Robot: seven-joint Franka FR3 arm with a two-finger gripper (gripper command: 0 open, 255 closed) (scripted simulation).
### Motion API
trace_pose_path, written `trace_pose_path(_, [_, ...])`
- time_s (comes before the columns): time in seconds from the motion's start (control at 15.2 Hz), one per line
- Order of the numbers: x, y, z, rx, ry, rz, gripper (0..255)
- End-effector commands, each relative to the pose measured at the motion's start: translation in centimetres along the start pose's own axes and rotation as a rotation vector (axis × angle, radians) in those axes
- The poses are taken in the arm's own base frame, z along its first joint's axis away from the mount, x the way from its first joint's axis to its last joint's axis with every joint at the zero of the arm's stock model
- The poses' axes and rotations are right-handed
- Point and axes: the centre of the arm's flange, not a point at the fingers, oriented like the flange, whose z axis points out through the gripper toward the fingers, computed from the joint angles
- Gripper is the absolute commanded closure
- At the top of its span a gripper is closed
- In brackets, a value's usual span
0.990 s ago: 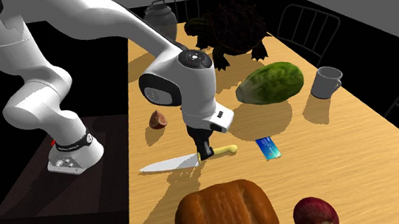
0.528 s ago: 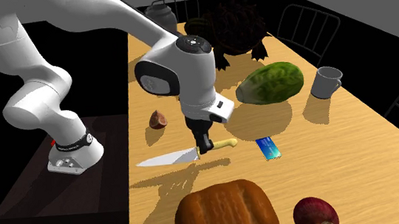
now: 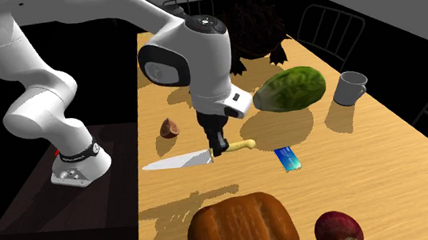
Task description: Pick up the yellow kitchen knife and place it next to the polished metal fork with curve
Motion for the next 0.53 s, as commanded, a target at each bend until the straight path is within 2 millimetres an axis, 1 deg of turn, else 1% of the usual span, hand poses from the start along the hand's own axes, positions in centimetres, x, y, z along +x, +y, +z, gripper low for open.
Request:
trace_pose_path(0.0, [0.0,0.0,-1.1,0.0,-0.001,0.0,255])
trace_pose_path(0.07, [0.0,0.0,-1.3,0.0,-0.001,0.0,255])
trace_pose_path(0.46, [1.9,-7.7,-1.1,0.0,-0.001,0.0,255])
